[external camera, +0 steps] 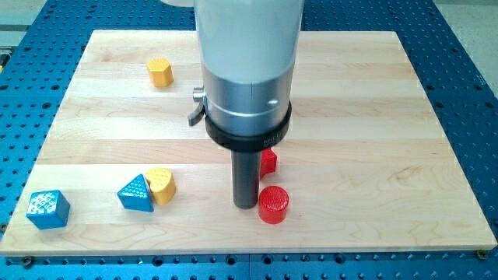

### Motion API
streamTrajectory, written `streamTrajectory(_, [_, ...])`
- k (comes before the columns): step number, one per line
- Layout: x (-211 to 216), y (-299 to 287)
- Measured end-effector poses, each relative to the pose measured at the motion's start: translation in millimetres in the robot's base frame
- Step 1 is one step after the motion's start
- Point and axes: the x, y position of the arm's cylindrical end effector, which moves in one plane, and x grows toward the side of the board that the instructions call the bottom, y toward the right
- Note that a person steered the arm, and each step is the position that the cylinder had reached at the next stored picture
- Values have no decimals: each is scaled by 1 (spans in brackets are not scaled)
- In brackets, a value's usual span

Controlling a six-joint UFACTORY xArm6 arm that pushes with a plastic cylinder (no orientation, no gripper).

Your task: Push the cube to the left of the triangle

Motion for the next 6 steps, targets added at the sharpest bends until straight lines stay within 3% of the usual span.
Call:
streamTrajectory(1, [-5,-10])
streamTrajectory(2, [20,-42])
streamTrajectory(4, [56,-138])
streamTrajectory(5, [62,-163])
streamTrajectory(6, [63,-228])
